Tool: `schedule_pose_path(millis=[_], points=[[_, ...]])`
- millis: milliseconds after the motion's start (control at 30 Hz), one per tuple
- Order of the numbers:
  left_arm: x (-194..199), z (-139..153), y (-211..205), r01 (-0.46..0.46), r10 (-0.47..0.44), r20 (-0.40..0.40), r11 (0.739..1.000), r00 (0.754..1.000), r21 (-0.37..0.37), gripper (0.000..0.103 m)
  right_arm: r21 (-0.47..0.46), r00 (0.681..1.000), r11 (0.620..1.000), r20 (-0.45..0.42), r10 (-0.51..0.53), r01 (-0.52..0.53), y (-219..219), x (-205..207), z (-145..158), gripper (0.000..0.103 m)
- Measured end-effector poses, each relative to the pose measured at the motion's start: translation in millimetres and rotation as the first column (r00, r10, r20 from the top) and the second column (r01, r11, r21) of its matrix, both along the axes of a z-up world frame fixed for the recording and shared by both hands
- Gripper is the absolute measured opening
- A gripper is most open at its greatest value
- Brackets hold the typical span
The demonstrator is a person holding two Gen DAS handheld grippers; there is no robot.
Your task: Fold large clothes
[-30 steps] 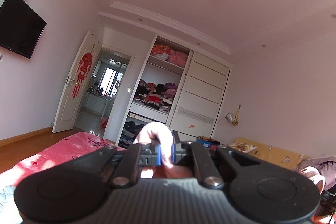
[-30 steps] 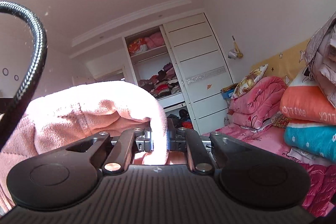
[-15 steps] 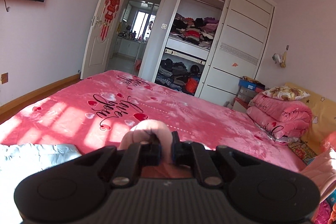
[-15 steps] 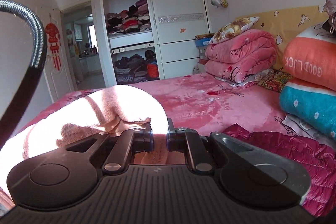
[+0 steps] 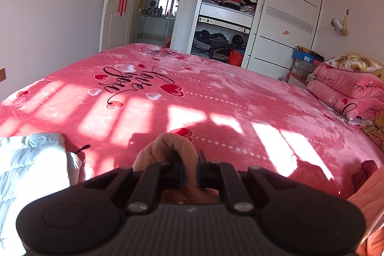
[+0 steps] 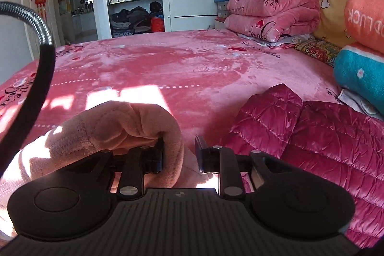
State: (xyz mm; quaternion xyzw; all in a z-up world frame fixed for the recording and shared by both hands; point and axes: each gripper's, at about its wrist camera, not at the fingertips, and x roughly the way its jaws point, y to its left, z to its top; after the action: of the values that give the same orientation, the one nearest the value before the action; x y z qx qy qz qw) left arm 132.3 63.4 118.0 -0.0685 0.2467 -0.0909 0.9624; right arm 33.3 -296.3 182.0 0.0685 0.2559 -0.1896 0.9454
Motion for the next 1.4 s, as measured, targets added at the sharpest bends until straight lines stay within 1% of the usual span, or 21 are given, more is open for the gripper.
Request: schedule_pose_path(millis=[100, 133, 200, 267, 333, 367, 400, 433, 467, 500, 567, 733, 867, 933, 967, 1000, 1033, 1100, 1167, 1300, 1400], points=[[7.0, -1.5, -2.2, -0.006, 0.006, -0.007, 1.0, 1.0, 0.01, 0.01, -0.04, 0.999, 0.999, -0.036, -0.008, 0.007, 0.4, -0.2, -1.8, 0.078], [7.2, -0.2, -1.6, -0.004, 0.004, -0.009, 1.0, 1.0, 0.009, 0.01, -0.047, 0.999, 0.999, -0.046, -0.008, 0.006, -0.3, 1.4, -3.9, 0.082], [7.1, 4.4, 0.8, 0.005, -0.005, -0.009, 1.0, 1.0, 0.004, 0.012, -0.067, 0.999, 0.998, -0.051, -0.01, 0.006, -2.7, -3.3, -4.2, 0.1], [2.3, 8.6, 3.7, 0.017, -0.017, -0.006, 1.0, 1.0, 0.008, 0.018, -0.084, 0.999, 0.996, -0.049, 0.002, -0.006, -4.5, -5.0, -7.7, 0.101], [-5.1, 14.3, 6.1, 0.034, -0.034, 0.007, 0.999, 0.999, 0.029, 0.031, -0.082, 0.999, 0.996, -0.047, 0.018, -0.021, -7.7, -14.4, -7.1, 0.101], [-9.1, 17.7, 5.2, 0.048, -0.048, 0.017, 0.998, 0.999, 0.04, 0.041, -0.076, 0.999, 0.997, -0.043, 0.026, -0.03, -10.9, -12.8, -9.1, 0.102], [-14.0, 21.0, 6.4, 0.063, -0.064, 0.025, 0.997, 0.998, 0.049, 0.046, -0.072, 0.999, 0.997, -0.04, 0.036, -0.038, -20.2, -14.7, -10.1, 0.102], [-18.9, 24.7, 6.8, 0.075, -0.077, 0.032, 0.995, 0.996, 0.066, 0.049, -0.072, 0.998, 0.996, -0.034, 0.044, -0.046, -17.1, -29.5, -7.2, 0.102], [-24.3, 28.0, 8.4, 0.079, -0.083, 0.036, 0.993, 0.996, 0.086, 0.055, -0.072, 0.998, 0.996, -0.029, 0.05, -0.052, -15.5, -37.6, -6.1, 0.102], [-30.1, 30.9, 10.6, 0.083, -0.087, 0.036, 0.991, 0.996, 0.101, 0.057, -0.072, 0.998, 0.996, -0.018, 0.059, -0.06, -17.3, -46.1, -8.3, 0.102], [-44.6, 35.1, 17.9, 0.114, -0.118, 0.028, 0.987, 0.993, 0.112, 0.057, -0.06, 0.998, 0.996, -0.009, 0.062, -0.062, -15.1, -64.2, -7.9, 0.103], [-82.6, 24.4, 17.3, 0.213, -0.214, -0.012, 0.963, 0.977, 0.167, 0.053, -0.019, 0.993, 0.994, 0.033, 0.109, -0.109, 1.5, -121.8, -12.5, 0.103], [-96.4, 1.8, -4.8, 0.303, -0.298, -0.059, 0.925, 0.953, 0.228, 0.044, 0.048, 0.969, 0.969, 0.042, 0.242, -0.244, 23.2, -139.4, -27.8, 0.102], [-95.5, -9.9, -18.4, 0.343, -0.331, -0.091, 0.912, 0.939, 0.227, 0.037, 0.048, 0.954, 0.952, 0.025, 0.3, -0.301, 34.9, -133.2, -34.3, 0.097], [-94.2, -15.8, -25.9, 0.364, -0.348, -0.11, 0.905, 0.931, 0.22, 0.031, 0.053, 0.947, 0.946, 0.015, 0.32, -0.32, 39.2, -126.4, -37.3, 0.092], [-92.4, -20.5, -31.4, 0.382, -0.362, -0.129, 0.899, 0.923, 0.216, 0.027, 0.076, 0.94, 0.937, 0.005, 0.342, -0.342, 41.2, -115.6, -39.5, 0.082], [-90.1, -24.5, -37.6, 0.399, -0.375, -0.144, 0.891, 0.916, 0.215, 0.026, 0.099, 0.933, 0.929, -0.012, 0.36, -0.357, 42.8, -106.3, -42.9, 0.078], [-86.5, -31.4, -47.3, 0.416, -0.39, -0.152, 0.882, 0.908, 0.223, 0.026, 0.136, 0.921, 0.916, -0.042, 0.387, -0.378, 46.3, -87.0, -49.0, 0.065], [-77.3, -34.3, -54.4, 0.415, -0.39, -0.148, 0.884, 0.909, 0.215, 0.026, 0.15, 0.918, 0.911, -0.043, 0.395, -0.385, 48.9, -69.6, -51.3, 0.059], [-49.0, -31.3, -71.6, 0.394, -0.378, -0.116, 0.896, 0.919, 0.204, 0.026, 0.183, 0.924, 0.909, 0.002, 0.382, -0.375, 50.8, -36.8, -41.6, 0.058], [-19.7, -18.4, -84.6, 0.345, -0.342, -0.05, 0.917, 0.938, 0.198, 0.026, 0.127, 0.94, 0.931, 0.045, 0.338, -0.341, 54.5, -6.3, -27.2, 0.058]])
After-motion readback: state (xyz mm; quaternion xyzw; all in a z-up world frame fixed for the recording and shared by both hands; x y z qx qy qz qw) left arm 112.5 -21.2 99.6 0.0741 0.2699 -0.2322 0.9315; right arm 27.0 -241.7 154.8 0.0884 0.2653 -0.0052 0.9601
